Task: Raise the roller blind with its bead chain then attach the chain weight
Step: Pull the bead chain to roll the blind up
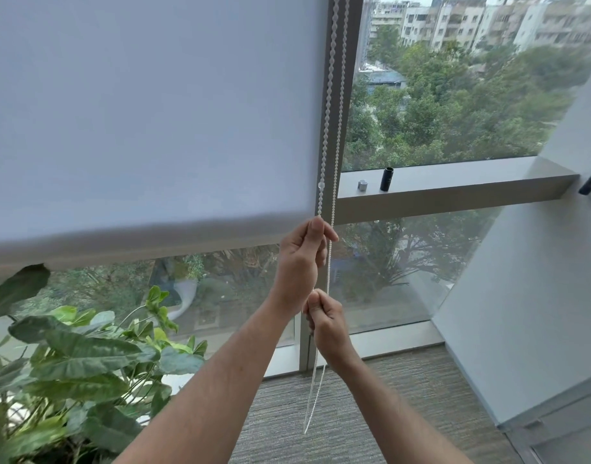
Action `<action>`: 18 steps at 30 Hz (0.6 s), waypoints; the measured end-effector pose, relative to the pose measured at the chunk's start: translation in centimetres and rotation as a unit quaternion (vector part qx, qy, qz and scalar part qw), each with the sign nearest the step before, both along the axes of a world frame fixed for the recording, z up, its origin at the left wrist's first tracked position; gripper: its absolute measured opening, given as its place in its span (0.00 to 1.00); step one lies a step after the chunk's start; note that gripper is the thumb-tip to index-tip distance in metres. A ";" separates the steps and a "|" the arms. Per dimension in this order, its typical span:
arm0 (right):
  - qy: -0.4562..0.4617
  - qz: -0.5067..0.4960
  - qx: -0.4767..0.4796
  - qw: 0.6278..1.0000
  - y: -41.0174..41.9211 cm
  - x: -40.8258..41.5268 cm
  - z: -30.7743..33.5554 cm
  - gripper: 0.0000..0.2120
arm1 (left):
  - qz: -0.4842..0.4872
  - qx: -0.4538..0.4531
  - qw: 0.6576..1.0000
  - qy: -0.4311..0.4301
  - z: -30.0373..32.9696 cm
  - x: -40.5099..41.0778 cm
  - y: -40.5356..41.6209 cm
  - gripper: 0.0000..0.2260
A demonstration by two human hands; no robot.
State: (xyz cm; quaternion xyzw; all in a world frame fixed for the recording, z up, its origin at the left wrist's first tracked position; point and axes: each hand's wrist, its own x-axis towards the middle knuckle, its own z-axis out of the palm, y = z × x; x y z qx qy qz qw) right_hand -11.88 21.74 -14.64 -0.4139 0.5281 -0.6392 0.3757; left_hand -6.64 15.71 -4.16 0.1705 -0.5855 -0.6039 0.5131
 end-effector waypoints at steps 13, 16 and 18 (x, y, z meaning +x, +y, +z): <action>-0.011 0.019 -0.025 0.999 -1.5 -4.3 2.6 0.22 | 0.027 0.011 0.998 -0.051 -3.9 0.6 0.9 0.16; -0.006 -0.016 -0.047 0.999 -2.1 -4.3 5.4 0.22 | 0.035 0.024 0.997 -0.067 -5.1 0.7 1.1 0.15; -0.002 -0.015 -0.081 0.997 -2.4 -4.1 7.7 0.18 | 0.043 0.035 0.995 -0.081 -6.0 0.7 1.4 0.14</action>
